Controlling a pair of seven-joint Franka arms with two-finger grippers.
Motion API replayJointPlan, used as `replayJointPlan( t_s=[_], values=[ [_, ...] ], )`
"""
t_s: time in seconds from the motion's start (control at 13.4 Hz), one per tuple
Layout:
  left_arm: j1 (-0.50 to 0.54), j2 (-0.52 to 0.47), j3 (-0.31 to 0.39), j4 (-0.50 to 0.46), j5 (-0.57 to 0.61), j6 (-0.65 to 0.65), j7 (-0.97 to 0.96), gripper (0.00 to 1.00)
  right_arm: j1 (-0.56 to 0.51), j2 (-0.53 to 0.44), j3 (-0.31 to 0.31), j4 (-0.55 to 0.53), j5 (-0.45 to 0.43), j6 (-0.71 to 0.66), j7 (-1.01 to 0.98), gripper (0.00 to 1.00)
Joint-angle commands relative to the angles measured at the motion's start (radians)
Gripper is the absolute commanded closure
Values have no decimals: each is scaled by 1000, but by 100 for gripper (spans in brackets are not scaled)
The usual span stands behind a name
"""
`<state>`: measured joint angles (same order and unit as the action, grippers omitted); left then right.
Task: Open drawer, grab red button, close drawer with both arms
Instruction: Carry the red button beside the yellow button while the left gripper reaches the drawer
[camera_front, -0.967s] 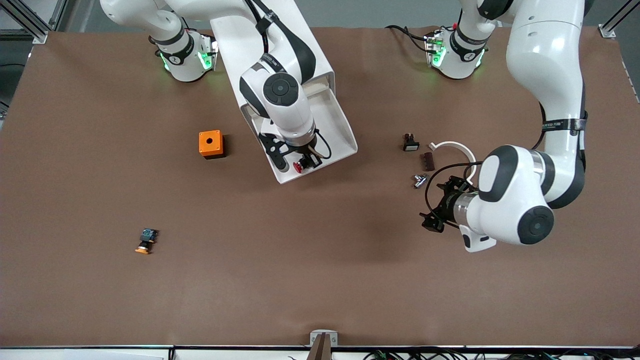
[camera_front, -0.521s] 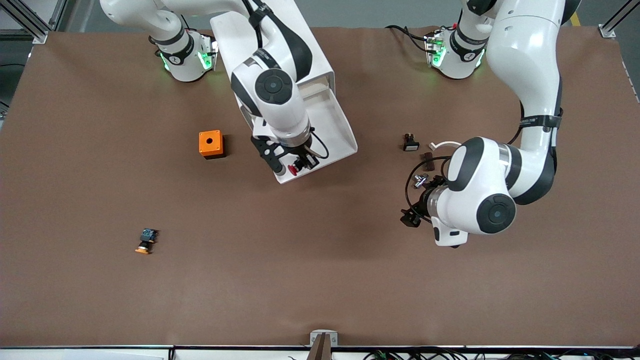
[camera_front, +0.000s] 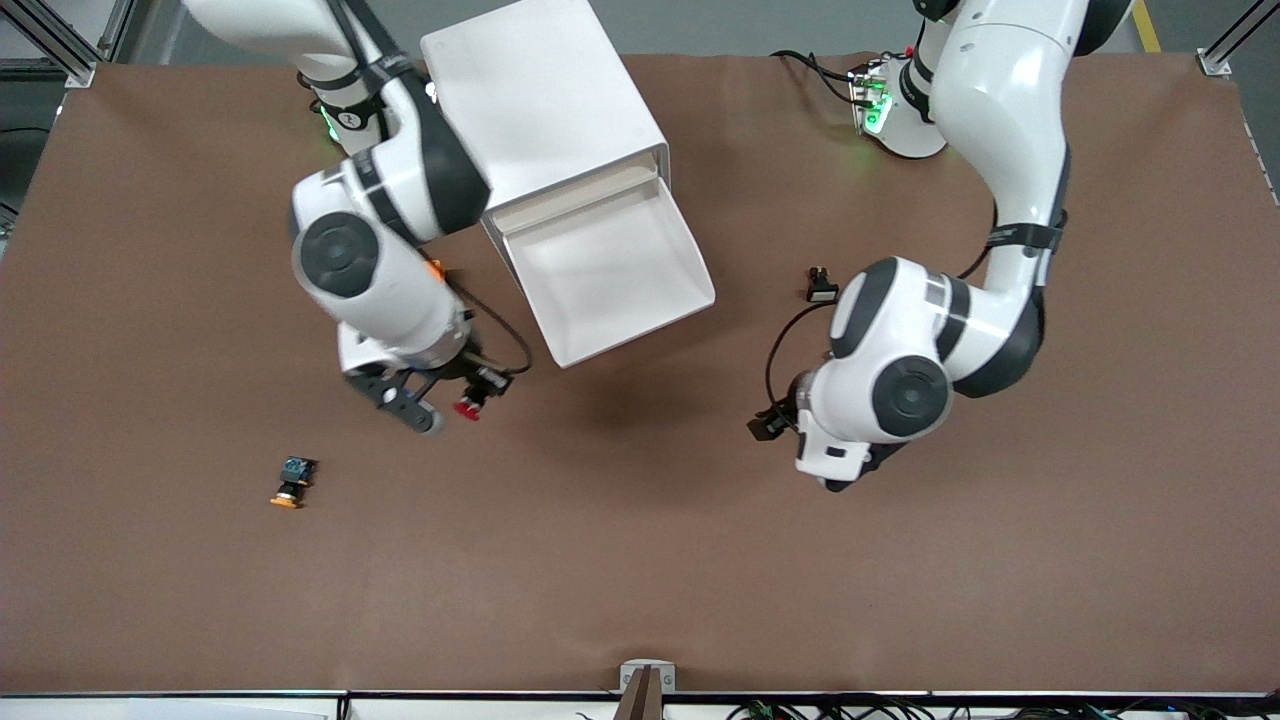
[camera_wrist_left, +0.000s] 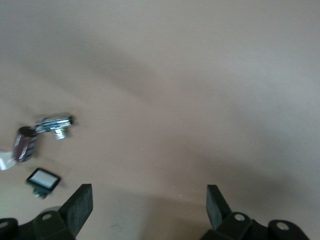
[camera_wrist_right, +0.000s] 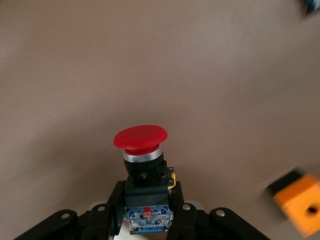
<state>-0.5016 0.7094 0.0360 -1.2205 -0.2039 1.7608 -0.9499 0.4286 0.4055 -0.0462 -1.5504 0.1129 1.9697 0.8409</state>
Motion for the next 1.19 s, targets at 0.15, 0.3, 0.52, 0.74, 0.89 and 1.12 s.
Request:
replayJointPlan(
  t_s=[0.15,0.3,0.52,0.74,0.89,1.12],
  values=[
    [-132,15,-16,-40,38,132,23,0,-181,41,20,1,1,12,-381,92],
    [-176,15,-16,-86,37,199,23,0,-232,79,20,-7,-1,63,-494,92],
    [-216,18,-19,-114,32,215,17,0,-286,137,22,-13,-1,101,-638,93],
    [-259,10,-19,-143,26,197,0,0,-332,176,22,-57,-1,193,-776,93],
    [-278,5,-19,-151,24,146,-13,0,-349,194,22,-98,-1,265,-824,93],
    [-324,4,-28,-149,23,109,-64,0,-357,229,22,-108,1,310,-833,93]
  ],
)
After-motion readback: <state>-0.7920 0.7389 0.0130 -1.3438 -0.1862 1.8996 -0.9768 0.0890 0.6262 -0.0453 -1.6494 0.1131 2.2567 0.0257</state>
